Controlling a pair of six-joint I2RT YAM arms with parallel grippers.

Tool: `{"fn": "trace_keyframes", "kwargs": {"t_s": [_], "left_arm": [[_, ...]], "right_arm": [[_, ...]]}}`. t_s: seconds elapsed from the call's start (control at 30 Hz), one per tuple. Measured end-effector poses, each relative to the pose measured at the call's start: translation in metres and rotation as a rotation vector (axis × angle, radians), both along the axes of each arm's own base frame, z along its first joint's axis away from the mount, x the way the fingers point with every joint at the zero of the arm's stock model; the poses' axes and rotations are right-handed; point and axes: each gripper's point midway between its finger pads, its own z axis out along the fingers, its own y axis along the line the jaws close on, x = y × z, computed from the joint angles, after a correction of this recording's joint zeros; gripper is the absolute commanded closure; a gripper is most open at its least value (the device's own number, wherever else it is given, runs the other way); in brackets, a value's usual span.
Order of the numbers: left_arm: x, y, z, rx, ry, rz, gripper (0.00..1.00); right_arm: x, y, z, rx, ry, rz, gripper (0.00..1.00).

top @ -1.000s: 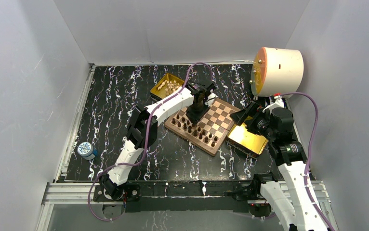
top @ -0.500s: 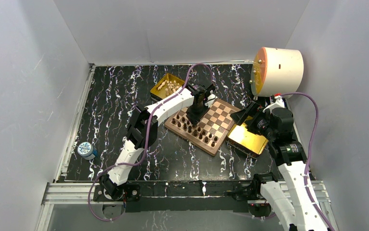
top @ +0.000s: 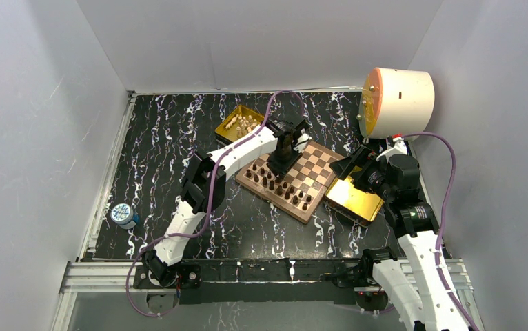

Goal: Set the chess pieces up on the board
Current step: Place the chess piece on the chessboard, then reset both arms

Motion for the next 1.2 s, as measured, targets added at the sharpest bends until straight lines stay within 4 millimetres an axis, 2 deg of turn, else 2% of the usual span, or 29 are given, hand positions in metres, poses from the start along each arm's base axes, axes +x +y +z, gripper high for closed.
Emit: {"fn": "trace_keyframes", "kwargs": {"t_s": [0.1, 0.27, 0.3, 0.37, 0.4, 0.43, 0.63, 0.73, 0.8, 0.93, 1.07, 1.2], "left_arm": [[0.007, -0.006, 0.002, -0.033, -0.024, 0.023, 0.72], [0.020, -0.016, 0.014, -0.118, -0.083, 0.092, 0.64], [0.024, -0.016, 0.019, -0.142, -0.103, 0.114, 0.61], [0.032, -0.015, 0.032, -0.185, -0.151, 0.156, 0.42], [0.037, -0.013, 0.043, -0.215, -0.182, 0.180, 0.29], [0.042, -0.009, 0.055, -0.244, -0.214, 0.204, 0.13], [0.059, 0.020, 0.160, -0.443, -0.458, 0.320, 0.09], [0.047, 0.039, 0.206, -0.532, -0.561, 0.344, 0.09], [0.034, 0.052, 0.219, -0.563, -0.595, 0.349, 0.09], [0.002, 0.086, 0.214, -0.575, -0.619, 0.389, 0.08], [-0.025, 0.110, 0.203, -0.607, -0.618, 0.433, 0.08], [-0.044, 0.126, 0.214, -0.689, -0.639, 0.484, 0.07]], "right_arm": [[0.000, -0.001, 0.000, -0.006, -0.001, -0.002, 0.01], [0.002, -0.004, -0.003, -0.032, -0.001, -0.006, 0.01], [0.002, -0.004, -0.004, -0.036, -0.001, -0.007, 0.01], [0.002, -0.005, -0.006, -0.049, 0.002, -0.001, 0.01], [0.003, -0.005, -0.007, -0.056, 0.004, 0.003, 0.01], [0.003, -0.005, -0.009, -0.063, 0.007, 0.006, 0.01], [0.006, -0.005, -0.039, -0.138, 0.129, 0.056, 0.01], [0.009, -0.002, -0.044, -0.154, 0.170, 0.085, 0.01], [0.010, 0.000, -0.038, -0.152, 0.160, 0.097, 0.01], [0.012, 0.007, -0.011, -0.123, 0.094, 0.127, 0.01], [0.012, 0.015, 0.013, -0.088, 0.044, 0.163, 0.01], [0.010, 0.022, 0.023, -0.049, 0.028, 0.195, 0.01]]}}
